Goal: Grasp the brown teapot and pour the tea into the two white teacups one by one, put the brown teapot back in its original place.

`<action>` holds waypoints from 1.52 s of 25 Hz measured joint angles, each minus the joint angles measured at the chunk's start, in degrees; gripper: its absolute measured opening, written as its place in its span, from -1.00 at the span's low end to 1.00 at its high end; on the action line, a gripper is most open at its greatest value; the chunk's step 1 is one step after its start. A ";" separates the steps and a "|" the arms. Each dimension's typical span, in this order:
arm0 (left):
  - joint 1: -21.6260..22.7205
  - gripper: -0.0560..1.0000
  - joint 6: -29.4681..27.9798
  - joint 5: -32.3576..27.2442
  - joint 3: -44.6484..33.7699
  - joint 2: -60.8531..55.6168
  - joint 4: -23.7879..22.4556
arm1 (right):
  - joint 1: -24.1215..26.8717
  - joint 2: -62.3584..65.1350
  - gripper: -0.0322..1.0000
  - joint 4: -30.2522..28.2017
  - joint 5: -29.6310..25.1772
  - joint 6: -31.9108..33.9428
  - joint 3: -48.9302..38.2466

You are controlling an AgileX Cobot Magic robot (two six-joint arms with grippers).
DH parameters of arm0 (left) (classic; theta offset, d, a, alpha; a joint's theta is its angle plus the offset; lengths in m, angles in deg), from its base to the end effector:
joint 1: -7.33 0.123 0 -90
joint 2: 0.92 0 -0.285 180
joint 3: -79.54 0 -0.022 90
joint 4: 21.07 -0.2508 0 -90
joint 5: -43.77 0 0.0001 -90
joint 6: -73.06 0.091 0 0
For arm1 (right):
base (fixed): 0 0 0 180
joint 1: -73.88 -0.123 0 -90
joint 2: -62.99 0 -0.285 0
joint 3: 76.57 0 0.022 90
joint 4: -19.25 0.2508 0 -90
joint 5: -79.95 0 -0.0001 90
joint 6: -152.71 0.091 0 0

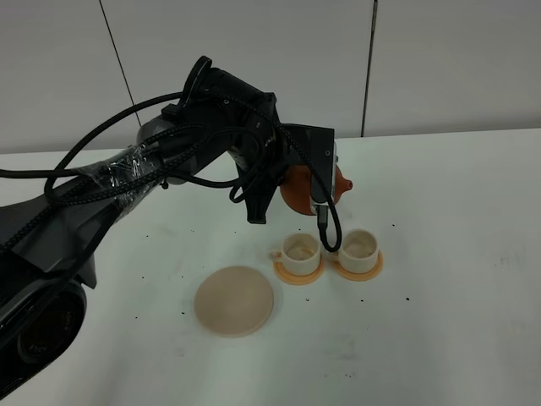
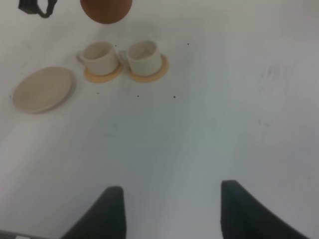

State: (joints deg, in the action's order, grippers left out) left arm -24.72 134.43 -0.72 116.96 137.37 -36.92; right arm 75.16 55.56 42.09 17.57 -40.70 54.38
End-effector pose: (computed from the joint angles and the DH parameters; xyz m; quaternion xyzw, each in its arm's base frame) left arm 0.4460 -0.2587 0.2144 0.7329 0.6009 0.1922 0.2545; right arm -0.0088 0.0315 0.2780 -0.0993 0.8382 0.1324 0.5197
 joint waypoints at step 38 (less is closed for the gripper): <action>-2.78 -0.58 4.92 1.78 0.00 2.29 -8.53 | 0.00 0.00 -0.12 0.00 0.00 0.00 0.00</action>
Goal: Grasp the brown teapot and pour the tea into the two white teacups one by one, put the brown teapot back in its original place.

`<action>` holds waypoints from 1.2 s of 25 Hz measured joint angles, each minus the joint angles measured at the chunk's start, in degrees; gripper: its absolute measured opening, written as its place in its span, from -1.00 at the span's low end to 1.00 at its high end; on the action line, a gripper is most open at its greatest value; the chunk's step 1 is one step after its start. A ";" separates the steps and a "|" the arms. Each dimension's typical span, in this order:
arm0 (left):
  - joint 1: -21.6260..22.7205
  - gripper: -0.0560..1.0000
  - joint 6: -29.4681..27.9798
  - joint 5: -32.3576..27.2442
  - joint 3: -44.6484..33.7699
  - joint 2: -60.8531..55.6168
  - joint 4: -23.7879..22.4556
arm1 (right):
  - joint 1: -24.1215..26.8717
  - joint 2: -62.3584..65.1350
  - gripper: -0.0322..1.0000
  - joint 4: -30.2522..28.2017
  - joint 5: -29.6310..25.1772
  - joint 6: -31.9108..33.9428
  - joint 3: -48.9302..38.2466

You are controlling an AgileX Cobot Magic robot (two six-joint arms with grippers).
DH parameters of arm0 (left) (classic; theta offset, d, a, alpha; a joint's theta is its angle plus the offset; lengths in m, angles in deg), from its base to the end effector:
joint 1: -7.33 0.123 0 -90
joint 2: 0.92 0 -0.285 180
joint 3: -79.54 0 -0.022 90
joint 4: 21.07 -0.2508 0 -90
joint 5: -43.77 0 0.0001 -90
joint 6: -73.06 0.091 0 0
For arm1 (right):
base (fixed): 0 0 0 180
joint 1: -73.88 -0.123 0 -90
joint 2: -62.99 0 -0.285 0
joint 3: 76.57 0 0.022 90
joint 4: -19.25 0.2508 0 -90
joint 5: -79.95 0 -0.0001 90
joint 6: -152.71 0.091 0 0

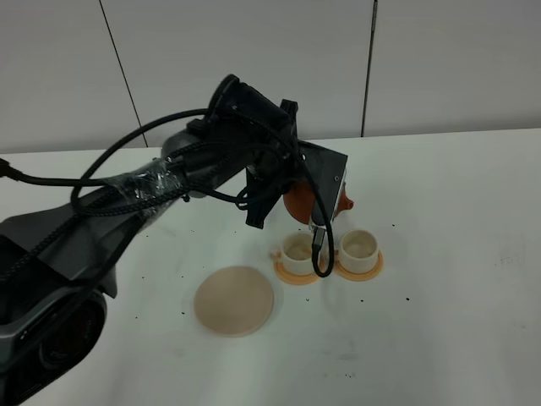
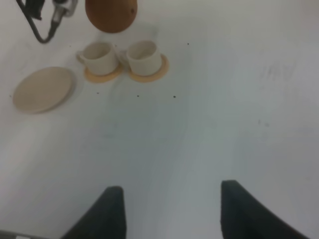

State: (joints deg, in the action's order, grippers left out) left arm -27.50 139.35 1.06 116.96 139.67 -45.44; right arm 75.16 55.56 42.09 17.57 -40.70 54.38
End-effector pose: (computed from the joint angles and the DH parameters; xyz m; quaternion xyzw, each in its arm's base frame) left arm 0.4427 -0.2770 0.1982 0.7892 0.5116 0.2533 0.2266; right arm -0.0088 0.0315 0.2780 -0.0993 0.8382 0.1324 0.5197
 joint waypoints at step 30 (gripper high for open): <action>-2.06 -0.58 2.73 3.27 0.00 0.20 -5.19 | 0.00 0.00 -0.12 0.00 0.00 0.02 0.00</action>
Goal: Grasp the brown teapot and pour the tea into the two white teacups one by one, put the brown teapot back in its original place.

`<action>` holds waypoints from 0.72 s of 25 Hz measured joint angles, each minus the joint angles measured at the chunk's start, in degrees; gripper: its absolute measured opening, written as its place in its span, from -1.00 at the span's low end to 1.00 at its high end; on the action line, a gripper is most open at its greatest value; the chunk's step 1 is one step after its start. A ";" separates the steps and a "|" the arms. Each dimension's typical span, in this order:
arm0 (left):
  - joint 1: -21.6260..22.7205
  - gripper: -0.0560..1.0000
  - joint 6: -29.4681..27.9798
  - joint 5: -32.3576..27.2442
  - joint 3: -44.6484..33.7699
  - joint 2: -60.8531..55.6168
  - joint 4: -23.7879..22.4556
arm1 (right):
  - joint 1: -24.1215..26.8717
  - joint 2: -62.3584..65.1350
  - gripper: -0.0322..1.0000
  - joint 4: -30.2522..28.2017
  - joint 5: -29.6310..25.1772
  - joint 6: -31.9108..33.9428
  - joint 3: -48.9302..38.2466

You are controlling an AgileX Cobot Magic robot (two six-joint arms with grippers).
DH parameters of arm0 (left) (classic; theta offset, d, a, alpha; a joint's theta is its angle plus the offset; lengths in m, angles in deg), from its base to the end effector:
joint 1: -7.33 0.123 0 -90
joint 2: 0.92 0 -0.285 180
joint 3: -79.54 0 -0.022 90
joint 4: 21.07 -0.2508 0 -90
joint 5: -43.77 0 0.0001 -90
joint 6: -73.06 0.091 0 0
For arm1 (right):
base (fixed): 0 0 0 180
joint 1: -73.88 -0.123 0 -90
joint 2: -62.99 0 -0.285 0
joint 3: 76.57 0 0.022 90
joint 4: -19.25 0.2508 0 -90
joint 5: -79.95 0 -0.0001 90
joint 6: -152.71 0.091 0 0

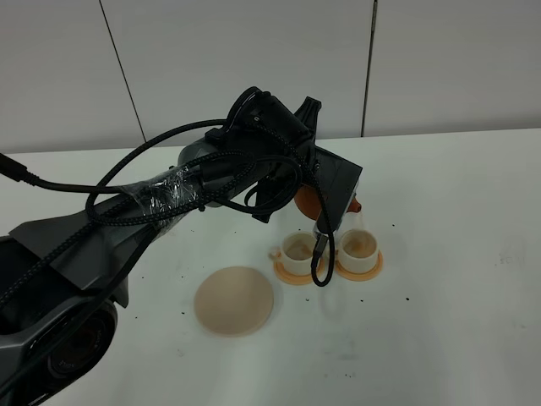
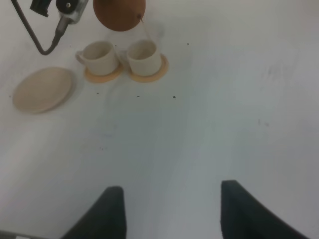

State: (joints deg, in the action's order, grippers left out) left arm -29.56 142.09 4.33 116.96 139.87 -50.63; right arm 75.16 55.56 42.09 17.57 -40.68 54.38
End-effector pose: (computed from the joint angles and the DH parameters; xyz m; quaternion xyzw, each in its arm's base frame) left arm 0.4383 -0.2933 0.2014 0.8129 0.4442 0.2933 0.2364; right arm -0.0088 0.0315 0.2780 -0.0992 0.8382 0.1325 0.5197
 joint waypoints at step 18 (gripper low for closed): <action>0.00 -0.58 2.72 0.40 0.00 0.00 0.00 | 0.00 0.00 -0.12 0.00 0.00 -0.06 0.00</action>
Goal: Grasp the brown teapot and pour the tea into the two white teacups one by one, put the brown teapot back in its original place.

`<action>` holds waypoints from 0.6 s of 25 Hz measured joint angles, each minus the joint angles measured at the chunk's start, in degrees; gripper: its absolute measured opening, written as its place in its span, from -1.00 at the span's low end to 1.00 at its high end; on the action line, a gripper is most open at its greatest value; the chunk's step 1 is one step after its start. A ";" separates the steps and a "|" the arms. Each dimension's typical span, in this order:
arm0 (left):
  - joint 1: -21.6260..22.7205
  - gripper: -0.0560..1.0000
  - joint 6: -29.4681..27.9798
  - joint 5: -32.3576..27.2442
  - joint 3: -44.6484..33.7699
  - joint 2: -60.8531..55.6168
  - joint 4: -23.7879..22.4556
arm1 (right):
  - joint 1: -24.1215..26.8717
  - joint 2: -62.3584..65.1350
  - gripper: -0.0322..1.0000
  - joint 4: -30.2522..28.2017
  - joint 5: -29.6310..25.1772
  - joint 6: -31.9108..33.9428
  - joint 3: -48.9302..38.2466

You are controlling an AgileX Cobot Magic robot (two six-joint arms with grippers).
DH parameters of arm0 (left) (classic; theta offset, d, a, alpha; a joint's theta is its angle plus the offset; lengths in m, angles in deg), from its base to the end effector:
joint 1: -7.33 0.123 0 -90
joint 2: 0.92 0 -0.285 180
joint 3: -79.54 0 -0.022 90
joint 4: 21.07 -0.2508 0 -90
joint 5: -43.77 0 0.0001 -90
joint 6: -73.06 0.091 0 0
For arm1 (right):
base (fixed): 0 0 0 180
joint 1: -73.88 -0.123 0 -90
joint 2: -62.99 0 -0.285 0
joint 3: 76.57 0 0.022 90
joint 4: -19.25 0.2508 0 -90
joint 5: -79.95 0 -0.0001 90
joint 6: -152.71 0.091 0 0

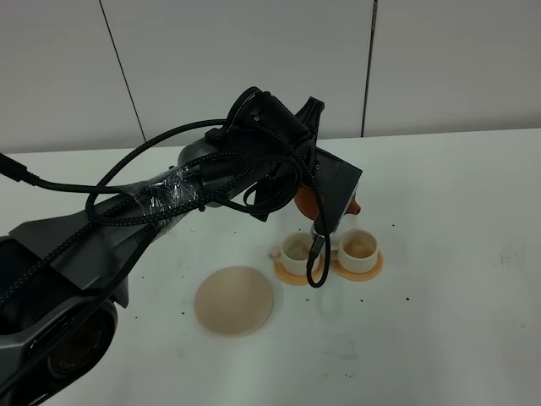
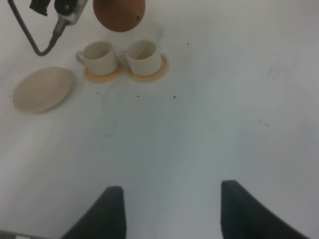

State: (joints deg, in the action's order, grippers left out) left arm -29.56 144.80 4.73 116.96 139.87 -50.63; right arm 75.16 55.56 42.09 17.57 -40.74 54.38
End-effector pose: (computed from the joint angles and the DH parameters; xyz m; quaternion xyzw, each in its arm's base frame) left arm 0.4385 -0.2937 0.2017 0.8227 0.4236 0.2993 0.2326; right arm -0.0088 0.0315 0.2780 -0.0996 0.8381 0.1322 0.5198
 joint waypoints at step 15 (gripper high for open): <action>-0.31 -0.58 1.80 0.43 0.00 0.00 -0.05 | 0.00 0.00 -0.12 0.00 0.00 0.05 0.00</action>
State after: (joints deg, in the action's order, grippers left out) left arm -29.88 146.60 5.17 116.96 139.87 -50.69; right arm 75.16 55.56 42.09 17.57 -40.69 54.38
